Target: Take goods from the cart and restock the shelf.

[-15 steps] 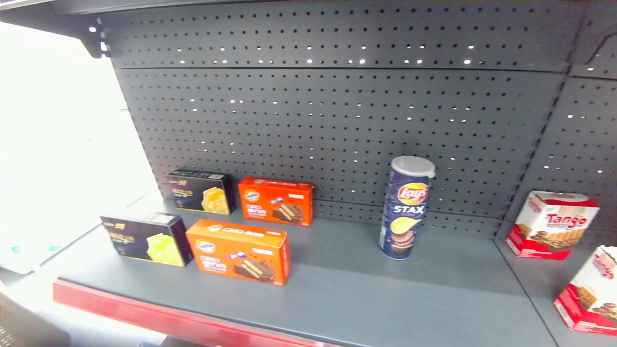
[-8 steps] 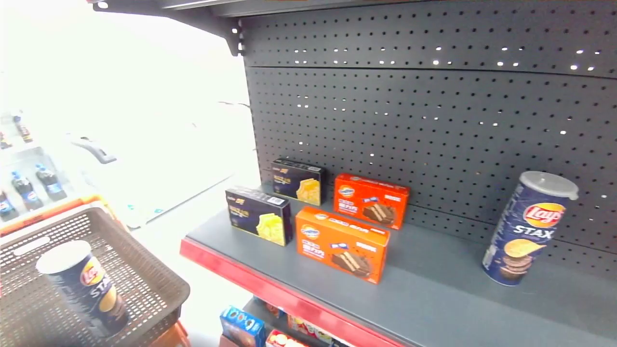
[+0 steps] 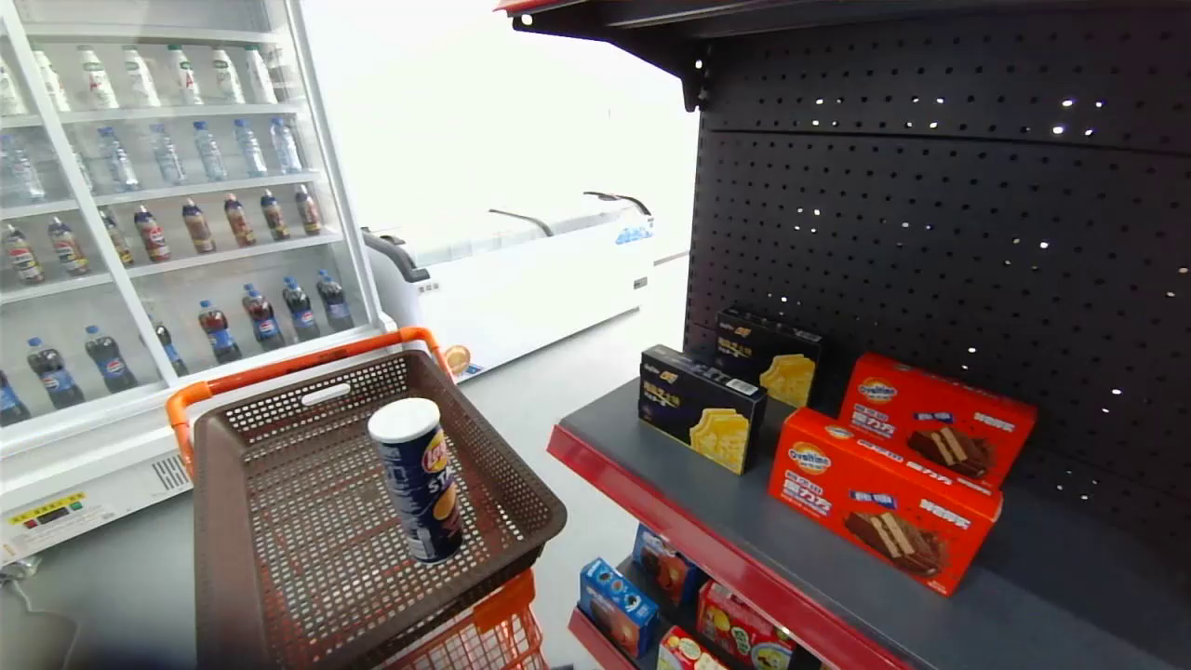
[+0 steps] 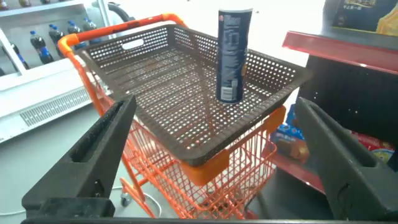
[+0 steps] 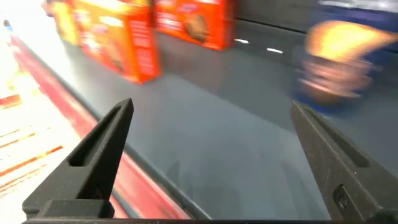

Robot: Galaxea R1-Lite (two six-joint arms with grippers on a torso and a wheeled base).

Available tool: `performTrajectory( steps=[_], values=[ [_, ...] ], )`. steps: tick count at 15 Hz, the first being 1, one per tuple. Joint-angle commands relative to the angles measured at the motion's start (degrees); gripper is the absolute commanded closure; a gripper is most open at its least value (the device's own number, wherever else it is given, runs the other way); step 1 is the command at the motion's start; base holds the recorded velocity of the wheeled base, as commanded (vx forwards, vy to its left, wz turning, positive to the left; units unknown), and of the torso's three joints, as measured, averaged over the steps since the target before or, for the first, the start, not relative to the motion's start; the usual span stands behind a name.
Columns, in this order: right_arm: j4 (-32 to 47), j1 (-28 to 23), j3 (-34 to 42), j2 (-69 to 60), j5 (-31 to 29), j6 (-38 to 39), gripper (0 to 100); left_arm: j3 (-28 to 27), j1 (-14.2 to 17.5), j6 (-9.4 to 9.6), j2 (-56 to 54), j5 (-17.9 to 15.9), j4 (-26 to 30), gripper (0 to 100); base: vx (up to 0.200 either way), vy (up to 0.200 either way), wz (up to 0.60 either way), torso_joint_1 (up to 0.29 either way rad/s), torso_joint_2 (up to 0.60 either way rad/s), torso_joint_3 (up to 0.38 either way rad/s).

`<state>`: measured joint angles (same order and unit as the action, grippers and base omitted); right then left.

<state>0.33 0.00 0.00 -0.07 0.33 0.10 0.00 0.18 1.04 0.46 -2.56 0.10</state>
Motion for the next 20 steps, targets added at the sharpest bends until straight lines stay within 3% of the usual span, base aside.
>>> performTrajectory(
  steps=[1, 5, 6, 7, 8, 9, 11, 14, 17, 18, 20],
  values=[
    [0.0, 0.0, 0.0, 0.1, 0.0, 0.0, 0, 0.0, 0.0, -0.07, 0.1, 0.0, 0.0, 0, 0.0, 0.0, 0.0, 0.0, 0.0, 0.0],
    [0.0, 0.0, 0.0, 0.1, 0.0, 0.0, 0, -0.2, 0.1, 0.37, 0.0, 0.0, -0.1, 0, 0.0, 0.0, 0.0, 0.0, 0.0, 0.0],
    [0.0, 0.0, 0.0, 0.1, 0.0, 0.0, 0, -6.6, 0.0, 2.22, 0.6, -0.6, 1.4, 0, 0.0, 0.0, 0.0, 0.0, 0.0, 0.0],
    [0.0, 0.0, 0.0, 0.1, 0.0, 0.1, 0, -8.9, 0.0, 2.66, 1.7, -0.7, 2.9, 0, 0.0, 0.0, 0.0, 0.0, 0.0, 0.0],
    [0.0, 0.0, 0.0, 0.1, 0.0, 0.0, 0, -16.1, 0.0, 2.74, 8.0, -0.6, 8.5, 0, 0.0, 0.0, 0.0, 0.0, 0.0, 0.0],
    [0.0, 0.0, 0.0, 0.1, 0.0, 0.0, 0, -18.9, -0.2, 2.74, 10.6, -0.9, 10.3, 0, 0.0, 0.0, 0.0, 0.0, 0.0, 0.0],
    [0.0, 0.0, 0.0, 0.1, 0.0, 0.0, 0, -21.6, -0.9, 3.01, 20.8, -0.8, 10.5, 0, 0.0, 0.0, 0.0, 0.0, 0.0, 0.0],
    [0.0, 0.0, 0.0, 0.1, 0.0, 0.0, 0, -24.9, 0.9, 4.15, 37.2, 1.9, 9.3, 0, 0.0, 0.0, 0.0, 0.0, 0.0, 0.0],
    [0.0, 0.0, 0.0, 0.1, 0.0, 0.0, 0, -24.7, -0.7, 3.27, 53.6, 1.6, -2.4, 0, 0.0, 0.0, 0.0, 0.0, 0.0, 0.0],
    [0.0, 0.0, 0.0, 0.1, 0.0, 0.0, 0, -24.7, -0.7, 3.09, 55.4, 1.2, -3.8, 0, 0.0, 0.0, 0.0, 0.0, 0.0, 0.0],
    [0.0, 0.0, 0.0, 0.1, 0.0, 0.0, 0, -25.2, -0.4, 2.92, 69.1, -3.9, -18.6, 0, 0.0, 0.0, 0.0, 0.0, 0.0, 0.0]
  ],
)
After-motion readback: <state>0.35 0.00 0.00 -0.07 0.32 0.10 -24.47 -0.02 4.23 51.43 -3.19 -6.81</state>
